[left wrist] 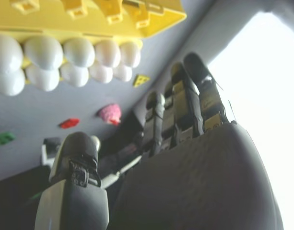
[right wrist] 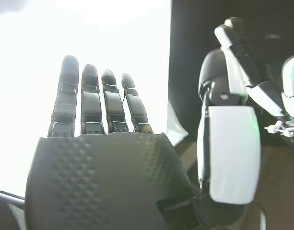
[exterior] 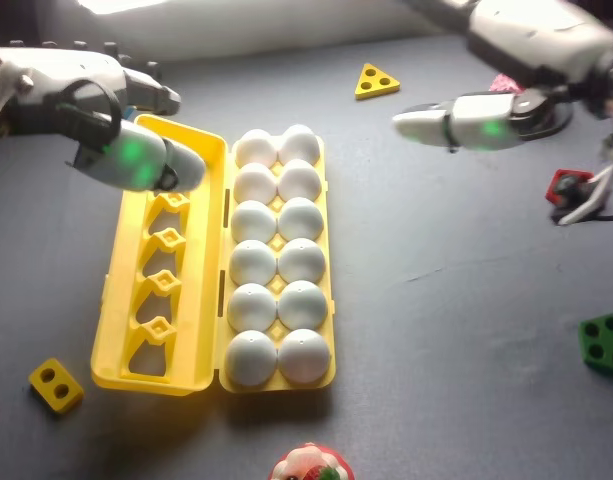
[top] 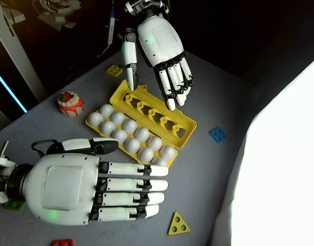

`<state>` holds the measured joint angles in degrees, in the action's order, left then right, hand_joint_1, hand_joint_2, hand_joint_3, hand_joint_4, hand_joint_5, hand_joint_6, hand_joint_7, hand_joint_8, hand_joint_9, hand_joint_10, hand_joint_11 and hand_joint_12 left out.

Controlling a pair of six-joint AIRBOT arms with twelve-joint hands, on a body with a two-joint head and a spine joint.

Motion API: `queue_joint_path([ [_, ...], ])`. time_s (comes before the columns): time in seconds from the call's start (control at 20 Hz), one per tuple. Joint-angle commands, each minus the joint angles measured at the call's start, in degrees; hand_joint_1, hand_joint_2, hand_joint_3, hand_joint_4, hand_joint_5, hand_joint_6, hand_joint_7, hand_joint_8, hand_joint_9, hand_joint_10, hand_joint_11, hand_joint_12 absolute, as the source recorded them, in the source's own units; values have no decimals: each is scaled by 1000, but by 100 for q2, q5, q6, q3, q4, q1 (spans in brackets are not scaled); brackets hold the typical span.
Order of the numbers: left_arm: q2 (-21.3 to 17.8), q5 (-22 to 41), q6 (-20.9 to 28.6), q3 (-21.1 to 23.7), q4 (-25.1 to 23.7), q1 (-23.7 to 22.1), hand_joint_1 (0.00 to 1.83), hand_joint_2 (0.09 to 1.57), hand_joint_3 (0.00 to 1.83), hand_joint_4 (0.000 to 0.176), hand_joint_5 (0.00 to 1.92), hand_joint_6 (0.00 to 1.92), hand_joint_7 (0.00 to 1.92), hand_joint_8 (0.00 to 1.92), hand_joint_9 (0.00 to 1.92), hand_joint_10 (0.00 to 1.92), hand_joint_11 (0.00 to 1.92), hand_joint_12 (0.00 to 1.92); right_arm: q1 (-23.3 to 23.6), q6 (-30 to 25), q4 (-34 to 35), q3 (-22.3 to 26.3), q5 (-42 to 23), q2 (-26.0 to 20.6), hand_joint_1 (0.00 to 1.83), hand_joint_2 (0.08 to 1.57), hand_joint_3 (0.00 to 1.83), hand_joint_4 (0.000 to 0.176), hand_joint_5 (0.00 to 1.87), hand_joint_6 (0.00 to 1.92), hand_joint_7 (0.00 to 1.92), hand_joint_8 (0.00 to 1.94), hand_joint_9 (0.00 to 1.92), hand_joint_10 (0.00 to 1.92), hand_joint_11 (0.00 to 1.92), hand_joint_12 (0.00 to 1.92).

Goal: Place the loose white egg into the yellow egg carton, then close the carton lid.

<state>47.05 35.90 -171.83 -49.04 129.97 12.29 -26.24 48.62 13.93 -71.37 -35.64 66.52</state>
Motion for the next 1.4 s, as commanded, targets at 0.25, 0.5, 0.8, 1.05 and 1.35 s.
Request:
queue_joint_path([
  [0.25,221,201,894,-266,-78,-127,356,1239,0,48,76,2,29,1,353,32,0,1271,479,98,-466,791,469,-1001,1300,1092,48,8,316,98,142,10,0,575,0,1465],
  [0.5,269,198,2514,-427,-402,188,407,1229,2,48,98,0,116,9,323,9,0,1315,754,99,-628,1434,924,-1797,1014,1060,33,0,301,71,218,22,34,609,0,1462],
  [0.8,316,471,3273,-635,-491,395,207,1238,0,0,424,32,473,25,485,58,0,1391,1139,100,-688,1749,1432,-2451,489,1179,46,0,256,58,258,14,0,735,0,1502],
  [1.05,383,707,3391,-837,-490,406,200,1238,0,22,425,9,579,20,551,82,15,1326,1261,107,-987,1937,1717,-2779,474,1193,11,0,293,92,238,0,0,777,0,1457],
  [1.35,396,1151,3923,-891,-527,493,254,1241,0,9,403,6,557,6,544,74,0,1349,1342,620,-989,2196,2086,-2906,391,1252,12,0,270,91,244,5,12,663,0,1414],
])
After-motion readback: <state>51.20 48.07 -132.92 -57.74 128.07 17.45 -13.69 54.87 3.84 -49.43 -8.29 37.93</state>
